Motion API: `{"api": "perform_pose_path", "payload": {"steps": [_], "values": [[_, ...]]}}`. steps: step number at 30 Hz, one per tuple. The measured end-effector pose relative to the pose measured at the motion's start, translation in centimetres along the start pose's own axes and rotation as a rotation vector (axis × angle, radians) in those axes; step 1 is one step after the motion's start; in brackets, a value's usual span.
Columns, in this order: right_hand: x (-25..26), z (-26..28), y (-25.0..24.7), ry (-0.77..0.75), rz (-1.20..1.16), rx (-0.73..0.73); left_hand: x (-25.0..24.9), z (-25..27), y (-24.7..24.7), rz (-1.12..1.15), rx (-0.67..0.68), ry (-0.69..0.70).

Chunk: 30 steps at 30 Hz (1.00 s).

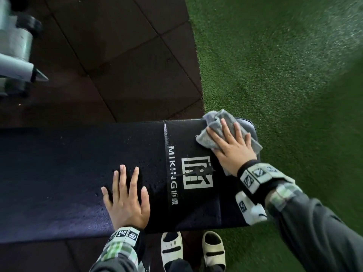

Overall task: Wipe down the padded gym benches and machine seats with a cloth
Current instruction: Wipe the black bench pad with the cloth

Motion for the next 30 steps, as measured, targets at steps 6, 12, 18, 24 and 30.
{"api": "perform_pose_path", "payload": {"steps": [6, 12, 18, 24, 30], "values": [[-3.4, 1.5, 0.1, 0.123, -0.111, -0.005, -0.1, 0.0, -0.1, 0.003, -0.005, -0.002], [-0.9, 5.6, 2.0, 0.013, 0.008, 0.113, -0.2, 0.1, -0.3, 0.003, 0.008, 0.002], [2.9, -1.4, -0.9, -0.047, 0.083, 0.01, 0.0, 0.0, -0.1, 0.002, 0.032, -0.02], [1.8, -6.6, -3.2, -0.021, 0.105, 0.035, 0.0, -0.1, 0.0, -0.016, 0.03, -0.012], [-5.8, -4.6, -3.8, 0.132, -0.108, -0.025, -0.2, -0.1, -0.2, 0.013, -0.002, -0.004]]}}
Point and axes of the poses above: each hand's wrist, its own z-axis away from the middle knuckle, its own y-axis out of the palm, x = y × z, the point moved 4 cm from there along -z, towards the middle knuckle, and after that the axes turned 4 degrees about z, right-handed, at the moved point
